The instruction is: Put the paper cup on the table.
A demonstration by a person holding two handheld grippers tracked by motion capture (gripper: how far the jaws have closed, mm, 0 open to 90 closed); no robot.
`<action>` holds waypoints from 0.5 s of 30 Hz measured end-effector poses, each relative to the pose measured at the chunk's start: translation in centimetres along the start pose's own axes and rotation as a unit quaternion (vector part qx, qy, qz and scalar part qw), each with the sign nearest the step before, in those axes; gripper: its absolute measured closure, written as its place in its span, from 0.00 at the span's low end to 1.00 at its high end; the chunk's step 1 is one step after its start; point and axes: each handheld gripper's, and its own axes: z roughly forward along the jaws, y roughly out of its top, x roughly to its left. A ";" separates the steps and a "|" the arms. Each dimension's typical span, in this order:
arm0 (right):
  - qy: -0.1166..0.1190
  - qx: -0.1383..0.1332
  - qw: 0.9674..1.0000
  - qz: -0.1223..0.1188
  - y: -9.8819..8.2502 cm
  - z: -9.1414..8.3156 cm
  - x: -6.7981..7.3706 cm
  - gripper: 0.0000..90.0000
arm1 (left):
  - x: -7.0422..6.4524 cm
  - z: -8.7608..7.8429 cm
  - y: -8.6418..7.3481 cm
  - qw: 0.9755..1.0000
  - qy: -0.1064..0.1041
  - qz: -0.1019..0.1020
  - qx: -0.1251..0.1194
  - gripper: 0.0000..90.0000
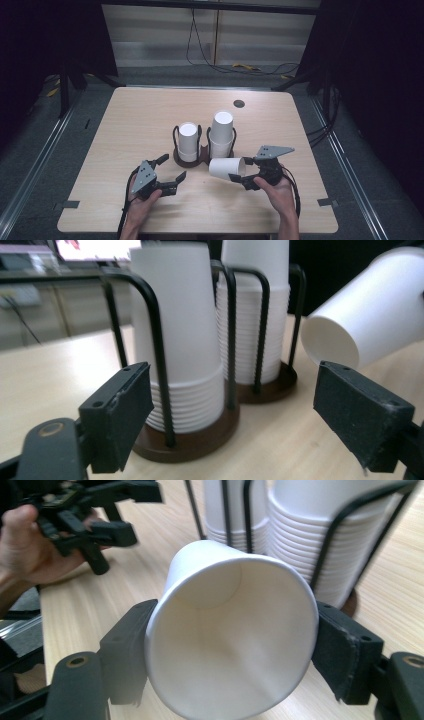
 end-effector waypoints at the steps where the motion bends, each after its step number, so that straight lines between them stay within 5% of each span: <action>1: -0.010 0.007 1.000 0.003 0.0 -0.4 -0.2 0.28 | 0.1 0.0 0.0 1.000 -0.002 -0.001 0.000 0.17; 5: -0.019 0.027 0.999 0.009 0.0 -0.9 -0.4 0.28 | -0.4 0.1 0.0 1.000 0.000 0.024 0.003 0.17; 15: -0.045 0.073 0.996 0.017 0.8 -2.8 -1.1 0.28 | -0.4 -0.2 -0.1 1.000 0.014 0.017 -0.007 0.18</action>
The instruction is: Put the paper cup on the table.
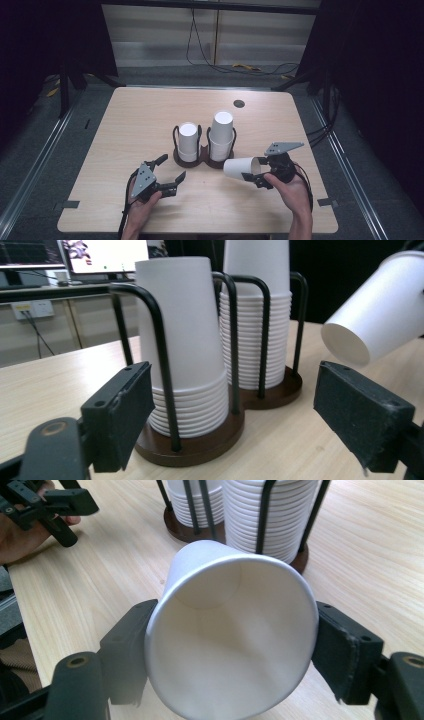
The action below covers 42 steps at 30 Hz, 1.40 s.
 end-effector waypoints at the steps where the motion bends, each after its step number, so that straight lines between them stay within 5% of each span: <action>1: 0.000 0.000 1.000 0.000 0.0 0.0 0.0 0.28 | 0.0 -0.1 -0.1 1.000 0.000 -0.005 -0.008 0.18; 6: -0.019 0.038 0.999 0.006 0.7 -0.5 -1.3 0.28 | 0.1 -0.3 -0.1 1.000 0.006 -0.005 -0.019 0.18; 11: -0.028 0.048 0.998 0.012 1.2 -1.1 -1.9 0.28 | -0.1 -0.4 -0.2 1.000 0.010 0.002 -0.024 0.18; 12: -0.061 0.073 0.995 0.011 1.4 -1.4 -1.9 0.28 | -0.1 -0.4 -0.2 1.000 0.009 0.000 -0.024 0.18; 19: -0.079 0.100 0.992 0.007 2.5 -1.7 -2.4 0.28 | 0.0 -0.4 -0.2 1.000 0.014 -0.005 -0.025 0.18; 25: -0.102 0.154 0.983 -0.011 4.0 -0.6 -3.1 0.28 | 0.1 -0.4 -0.2 1.000 0.003 -0.007 -0.020 0.18; 27: -0.112 0.178 0.977 -0.016 4.6 -0.3 -3.6 0.28 | 0.0 -0.4 -0.2 1.000 0.003 -0.006 -0.021 0.18; 42: -0.119 0.239 0.963 -0.026 7.5 0.3 -5.4 0.28 | -0.1 -0.3 -0.1 1.000 0.005 0.002 -0.017 0.18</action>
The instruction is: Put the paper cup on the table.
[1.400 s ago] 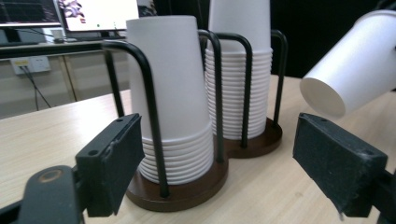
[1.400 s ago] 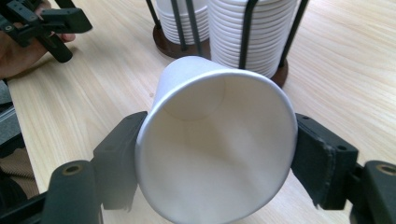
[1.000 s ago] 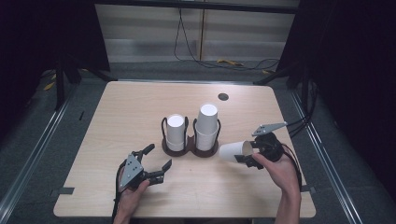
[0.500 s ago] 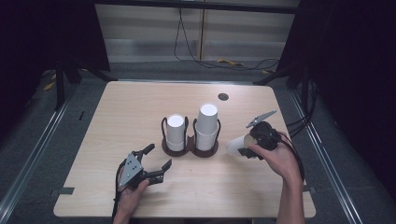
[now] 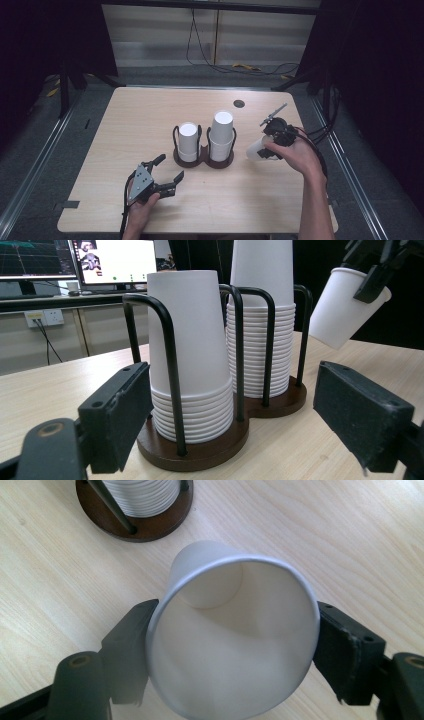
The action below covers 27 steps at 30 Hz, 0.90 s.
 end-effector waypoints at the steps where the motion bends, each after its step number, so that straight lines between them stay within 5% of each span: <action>1: 0.001 0.005 1.000 0.001 0.1 0.0 -0.1 0.28 | -0.1 0.0 0.0 1.000 0.000 -0.003 -0.001 0.18; 11: -0.011 0.059 0.998 -0.013 1.7 0.6 -1.0 0.28 | -0.2 0.1 0.0 1.000 0.005 0.004 0.004 0.18; 19: -0.017 0.112 0.993 -0.019 2.7 3.2 -1.3 0.26 | -0.1 0.0 0.0 1.000 0.008 -0.001 -0.002 0.18; 27: -0.028 0.106 0.994 -0.017 3.2 4.0 -0.9 0.24 | -0.2 0.0 0.0 1.000 0.008 0.004 -0.001 0.18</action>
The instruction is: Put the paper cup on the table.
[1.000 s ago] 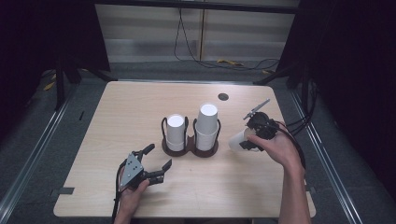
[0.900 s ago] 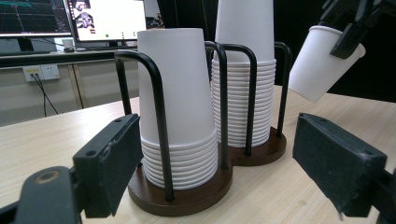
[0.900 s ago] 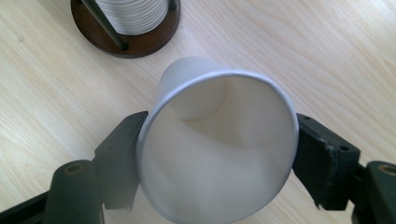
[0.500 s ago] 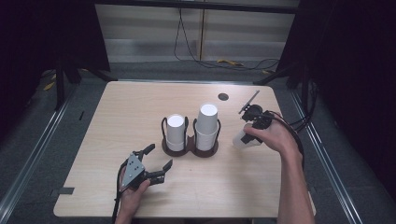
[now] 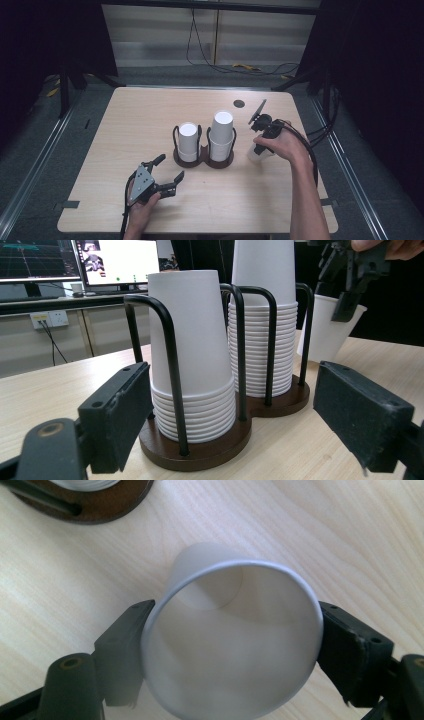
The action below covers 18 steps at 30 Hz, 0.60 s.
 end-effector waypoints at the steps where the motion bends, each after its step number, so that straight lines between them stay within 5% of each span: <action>1: -0.001 -0.004 1.000 -0.002 0.1 0.1 0.0 0.23 | 0.0 0.0 0.0 1.000 -0.001 0.000 0.000 0.18; 18: 0.003 -0.039 0.999 0.015 0.4 1.2 0.0 0.20 | 0.0 0.0 0.0 1.000 0.000 0.002 0.001 0.18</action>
